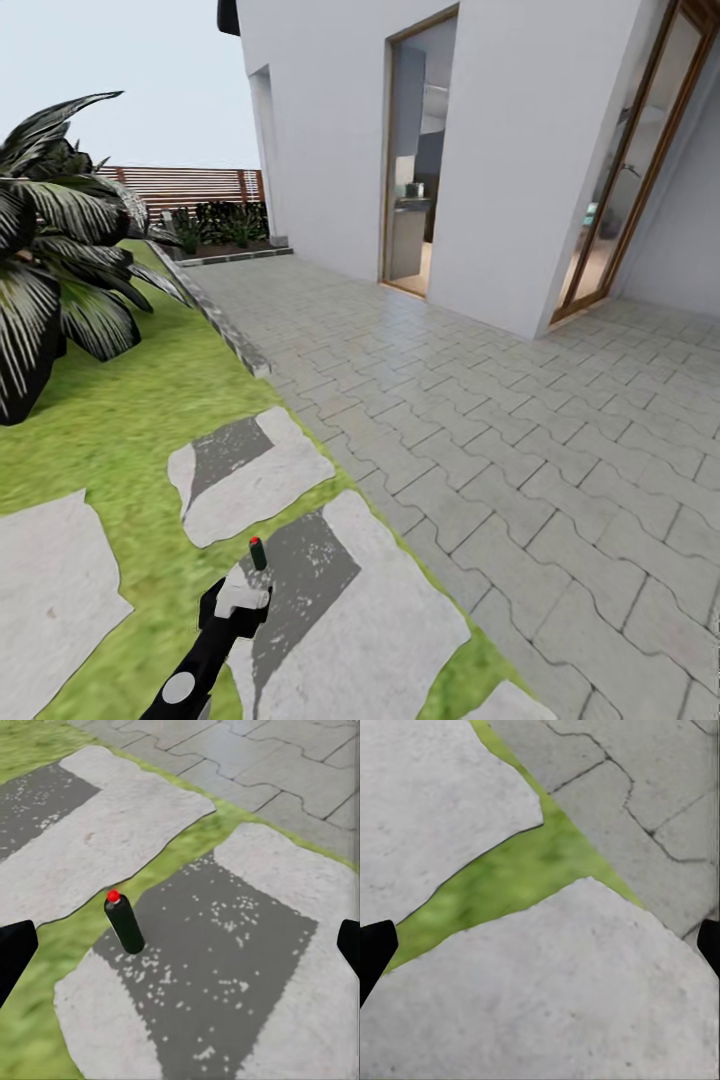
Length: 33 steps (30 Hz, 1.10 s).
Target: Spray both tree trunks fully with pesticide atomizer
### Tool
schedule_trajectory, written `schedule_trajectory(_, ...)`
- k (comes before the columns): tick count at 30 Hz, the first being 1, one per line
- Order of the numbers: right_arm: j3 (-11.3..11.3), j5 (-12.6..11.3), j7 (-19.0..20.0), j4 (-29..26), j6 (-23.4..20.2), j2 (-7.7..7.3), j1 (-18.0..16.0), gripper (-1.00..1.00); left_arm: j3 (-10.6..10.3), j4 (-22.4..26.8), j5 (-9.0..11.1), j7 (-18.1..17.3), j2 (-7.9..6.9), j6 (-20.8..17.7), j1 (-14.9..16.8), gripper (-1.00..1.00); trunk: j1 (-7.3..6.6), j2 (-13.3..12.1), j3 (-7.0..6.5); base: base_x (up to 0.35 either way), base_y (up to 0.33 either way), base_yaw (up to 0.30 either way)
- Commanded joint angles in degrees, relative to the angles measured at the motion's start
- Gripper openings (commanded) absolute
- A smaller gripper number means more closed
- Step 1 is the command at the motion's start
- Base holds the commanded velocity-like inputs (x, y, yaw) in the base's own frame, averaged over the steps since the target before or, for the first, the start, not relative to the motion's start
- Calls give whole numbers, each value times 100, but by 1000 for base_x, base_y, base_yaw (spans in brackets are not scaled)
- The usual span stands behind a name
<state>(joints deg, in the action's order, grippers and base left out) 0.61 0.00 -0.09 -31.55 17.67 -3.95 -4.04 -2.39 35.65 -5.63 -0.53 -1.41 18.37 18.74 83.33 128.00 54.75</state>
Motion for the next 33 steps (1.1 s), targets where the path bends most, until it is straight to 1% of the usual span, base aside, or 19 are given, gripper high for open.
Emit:
schedule_trajectory(1,0,0,0,0,0,0,0,100,-1,-1,-2,0,0,0,1,100,0,0,0,164,-239,0)
schedule_trajectory(17,0,0,0,0,-3,0,0,100,2,-14,-8,0,0,0,-2,100,0,0,0,162,-241,0)
schedule_trajectory(33,0,0,0,0,-2,0,0,100,2,-32,-8,9,0,0,-2,100,0,0,0,204,-242,0)
